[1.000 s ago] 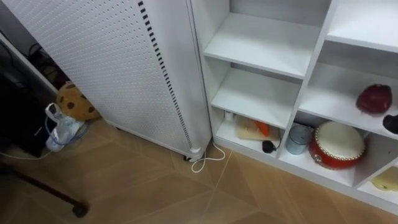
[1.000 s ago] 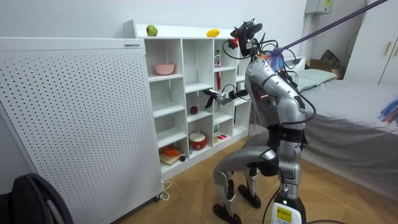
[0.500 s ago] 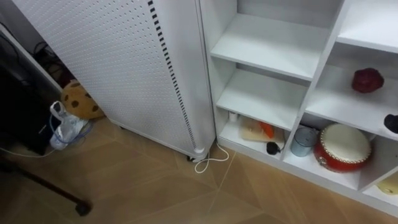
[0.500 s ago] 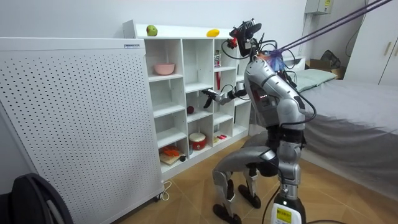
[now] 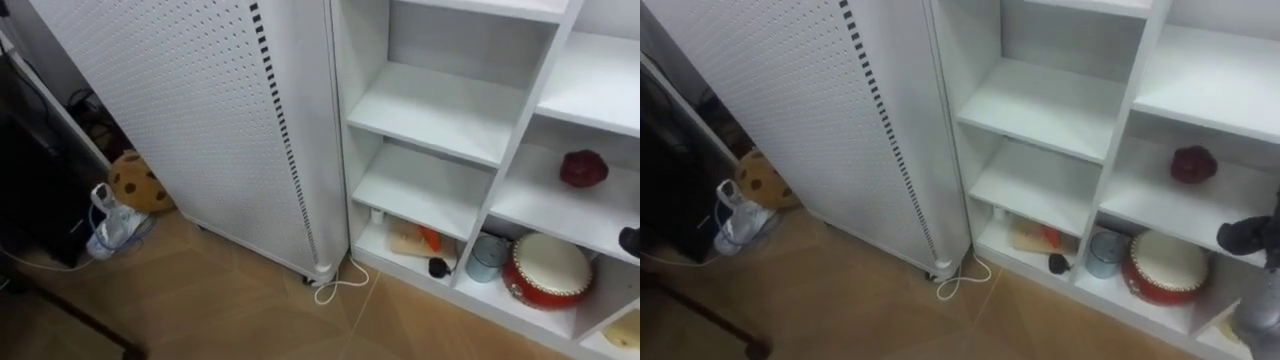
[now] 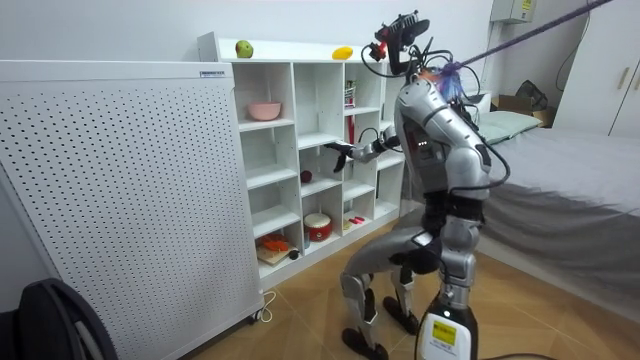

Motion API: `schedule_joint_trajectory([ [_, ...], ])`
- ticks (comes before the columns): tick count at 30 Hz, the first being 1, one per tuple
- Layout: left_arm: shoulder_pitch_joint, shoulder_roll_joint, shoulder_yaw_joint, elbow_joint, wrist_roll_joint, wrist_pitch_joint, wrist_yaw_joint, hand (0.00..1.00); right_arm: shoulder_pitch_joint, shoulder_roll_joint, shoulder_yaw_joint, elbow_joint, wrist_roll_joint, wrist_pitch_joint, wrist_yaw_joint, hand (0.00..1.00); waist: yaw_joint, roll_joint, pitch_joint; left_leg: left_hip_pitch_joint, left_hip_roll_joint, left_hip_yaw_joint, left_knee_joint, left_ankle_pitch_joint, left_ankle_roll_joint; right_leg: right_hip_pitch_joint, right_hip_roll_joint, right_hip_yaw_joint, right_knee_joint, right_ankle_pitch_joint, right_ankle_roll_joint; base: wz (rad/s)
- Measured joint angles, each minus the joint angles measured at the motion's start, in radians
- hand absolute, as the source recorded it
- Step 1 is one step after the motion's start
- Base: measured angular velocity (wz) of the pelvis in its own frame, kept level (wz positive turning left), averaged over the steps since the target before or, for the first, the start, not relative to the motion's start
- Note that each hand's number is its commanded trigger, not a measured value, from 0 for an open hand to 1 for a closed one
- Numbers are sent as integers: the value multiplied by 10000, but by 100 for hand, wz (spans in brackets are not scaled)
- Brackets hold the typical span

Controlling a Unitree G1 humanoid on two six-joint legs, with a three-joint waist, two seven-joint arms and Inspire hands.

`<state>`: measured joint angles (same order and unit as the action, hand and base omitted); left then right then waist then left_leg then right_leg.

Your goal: Arrange fruit in the closet

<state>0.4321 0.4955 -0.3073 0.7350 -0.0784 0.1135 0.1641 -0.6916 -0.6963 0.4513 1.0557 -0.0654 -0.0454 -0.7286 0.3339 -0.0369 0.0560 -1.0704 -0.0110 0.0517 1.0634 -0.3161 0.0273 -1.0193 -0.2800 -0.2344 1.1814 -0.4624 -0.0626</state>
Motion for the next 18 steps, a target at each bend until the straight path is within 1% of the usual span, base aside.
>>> schedule_joint_trajectory([
  [2,-87,-9,-95,175,18,-111,-6,0,542,-1,-9,-450,-656,-34,142,0,-54,14,-10,266,40,5,-336,38,-53,257,89,-45,-375,132,18,-14],
  [4,-278,-36,-88,419,22,-224,-7,0,1353,0,-8,-1039,-1488,-96,422,0,-18,19,-27,602,204,31,-689,69,-98,578,372,-42,-873,306,25,-22],
  [5,-334,-49,-84,487,21,-248,-7,0,1544,2,-9,-1176,-1714,-96,507,0,-9,19,-28,677,232,45,-770,70,-100,646,409,-38,-974,331,31,-19],
  [6,-445,-81,-79,573,14,-308,-6,0,1917,26,-15,-1375,-2194,-106,638,0,-40,45,-37,841,274,57,-901,72,-101,816,462,-63,-1143,386,32,-13],
  [7,-578,-142,-76,685,3,-383,-3,0,2318,103,-22,-1595,-2580,-104,784,0,-52,77,-52,1047,318,63,-1062,86,-122,1042,509,-117,-1351,467,33,-11],
  [8,-653,-182,-85,770,11,-436,-3,0,2528,152,-22,-1741,-2787,-111,857,0,-65,83,-55,1161,338,62,-1152,93,-135,1150,554,-126,-1463,510,35,-11],
  [9,-836,-303,-88,996,27,-549,-9,0,2912,236,-36,-1919,-3311,-203,968,0,-147,97,-66,1369,336,27,-1346,150,-225,1357,594,-188,-1691,563,49,-9],
  [10,-1123,-477,-82,1308,33,-633,-9,0,3435,293,-61,-2157,-3690,-324,1027,0,-210,144,-98,1554,341,18,-1562,190,-245,1606,659,-299,-1978,639,72,-4],
  [11,-1228,-525,-83,1435,33,-692,-17,0,3673,368,-86,-2261,-3850,-382,1095,0,-273,162,-114,1652,344,21,-1685,220,-253,1726,721,-323,-2132,675,81,9],
  [13,-1621,-549,-82,1750,19,-871,-94,0,4653,744,-168,-2526,-4756,-424,1474,0,-396,159,-144,2115,355,-5,-2177,398,-273,2246,807,-444,-2632,777,61,9],
  [14,-1773,-561,-89,1876,5,-913,-139,0,4833,837,-149,-2516,-4892,-424,1587,0,-431,158,-146,2251,362,-11,-2292,405,-282,2372,876,-416,-2762,812,67,-4],
  [15,-2038,-569,-90,2054,-10,-937,-222,0,5141,1136,-144,-2476,-4961,-409,1845,0,-521,168,-166,2547,376,-14,-2564,439,-314,2658,957,-422,-3074,888,74,-8],
  [16,-2277,-616,-91,2273,20,-1034,-237,0,5493,1468,-145,-2428,-5018,-416,1969,0,-590,234,-202,2880,398,-23,-2839,496,-282,3008,1049,-454,-3410,968,77,-7],
  [17,-2390,-665,-88,2411,25,-1111,-229,0,5688,1609,-142,-2387,-5089,-424,1997,0,-610,269,-225,3046,408,-20,-2982,510,-271,3195,1084,-463,-3577,1009,76,-3],
  [18,-2558,-803,-62,2608,29,-1236,-206,0,6103,1831,-138,-2332,-5204,-428,2098,0,-673,334,-267,3417,392,-8,-3246,519,-264,3572,1092,-518,-3858,1052,104,-3],
])
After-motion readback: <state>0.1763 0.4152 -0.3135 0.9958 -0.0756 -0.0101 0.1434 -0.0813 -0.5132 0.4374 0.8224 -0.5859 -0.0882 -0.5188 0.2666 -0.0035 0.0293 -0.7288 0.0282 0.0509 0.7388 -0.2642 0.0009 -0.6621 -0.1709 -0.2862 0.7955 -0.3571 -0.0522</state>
